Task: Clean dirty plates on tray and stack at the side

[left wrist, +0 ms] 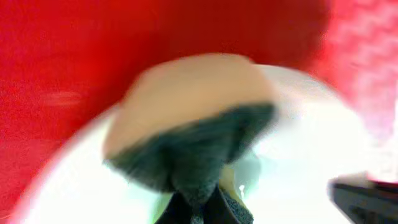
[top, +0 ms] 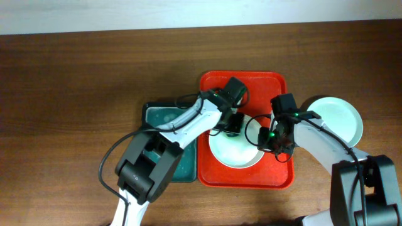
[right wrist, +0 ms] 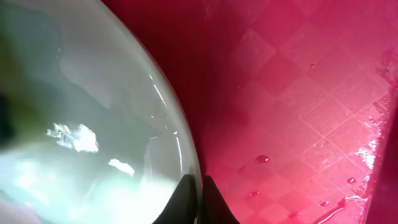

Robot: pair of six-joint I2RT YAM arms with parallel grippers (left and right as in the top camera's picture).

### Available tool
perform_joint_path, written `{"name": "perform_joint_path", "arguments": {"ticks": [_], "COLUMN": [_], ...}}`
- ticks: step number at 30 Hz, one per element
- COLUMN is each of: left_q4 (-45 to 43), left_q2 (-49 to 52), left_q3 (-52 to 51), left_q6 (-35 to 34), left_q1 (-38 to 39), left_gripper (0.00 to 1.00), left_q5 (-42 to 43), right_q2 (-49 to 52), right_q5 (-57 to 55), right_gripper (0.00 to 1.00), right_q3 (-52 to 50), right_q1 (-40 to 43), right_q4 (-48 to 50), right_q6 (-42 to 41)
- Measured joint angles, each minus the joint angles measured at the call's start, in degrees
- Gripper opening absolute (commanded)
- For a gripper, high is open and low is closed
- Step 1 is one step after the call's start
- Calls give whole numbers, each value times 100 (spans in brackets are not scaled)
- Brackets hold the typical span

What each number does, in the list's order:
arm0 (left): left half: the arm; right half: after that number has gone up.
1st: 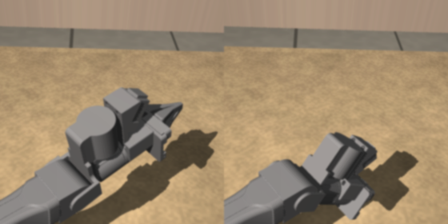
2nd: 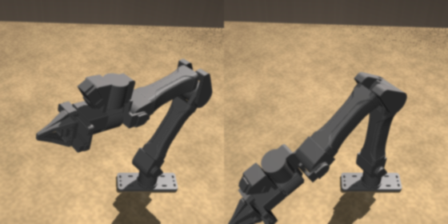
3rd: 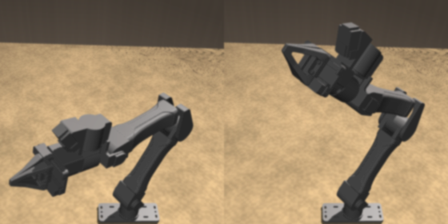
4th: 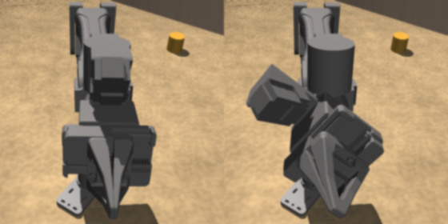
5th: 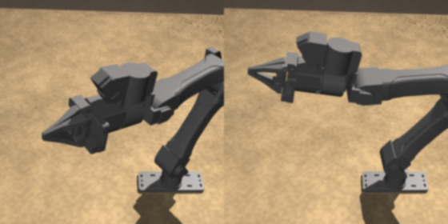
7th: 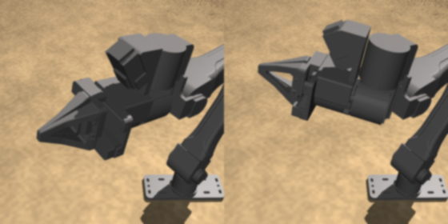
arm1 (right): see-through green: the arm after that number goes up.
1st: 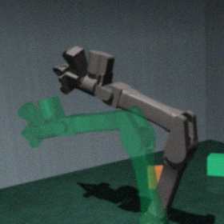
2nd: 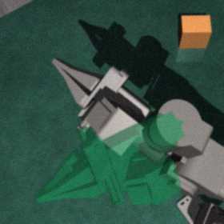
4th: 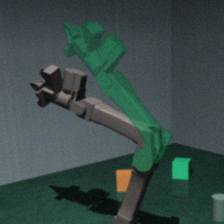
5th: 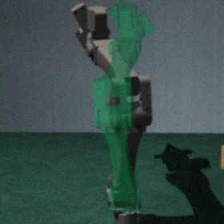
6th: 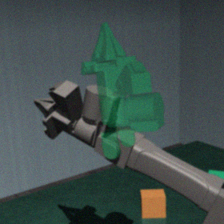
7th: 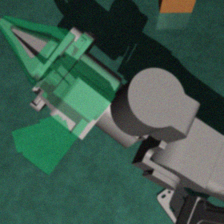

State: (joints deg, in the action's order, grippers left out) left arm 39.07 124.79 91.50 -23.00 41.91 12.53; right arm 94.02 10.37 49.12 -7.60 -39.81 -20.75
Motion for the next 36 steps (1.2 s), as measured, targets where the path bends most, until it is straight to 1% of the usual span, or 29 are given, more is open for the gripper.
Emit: {"name": "perform_joint_path", "arguments": {"ticks": [5,8,13,18,20,24,26,27,29,32,34,36], "left_q4": [-92,273,1233,1681,1753,1967,2087,2227,2531,2983,2756,2044], "left_q2": [48,48,42,-39,-125,-848,-1512,-1980,-2570,-2874,-2850,-2815], "left_q3": [0,22,146,151,122,-17,-22,-17,28,31,-437,-1237], "left_q6": [142,286,352,350,308,240,243,243,243,243,243,243], "left_q1": [332,391,192,-155,-214,-236,-278,-299,-337,-420,-549,-688], "left_gripper": [0,0,0,0,0,0,0,0,0,0,0,0], "left_q5": [424,413,-173,-907,-1060,-1198,-1303,-1399,-1628,-1941,-2096,-2127], "right_q2": [0,0,0,0,0,0,0,0,0,0,0,0], "right_q5": [-24,-22,2,4,24,17,15,13,11,4,0,-4], "right_gripper": [4,4,4,4,4,4,4,4,4,4,4,4], "right_q3": [0,0,0,0,0,0,2,2,4,4,4,13], "right_q1": [9,9,9,9,9,9,9,9,9,9,9,9], "right_q4": [-22,-33,-20,-20,-20,-68,-70,-76,-81,-83,-85,-107], "right_q6": [2,7,24,26,28,24,24,24,26,24,26,24]}}
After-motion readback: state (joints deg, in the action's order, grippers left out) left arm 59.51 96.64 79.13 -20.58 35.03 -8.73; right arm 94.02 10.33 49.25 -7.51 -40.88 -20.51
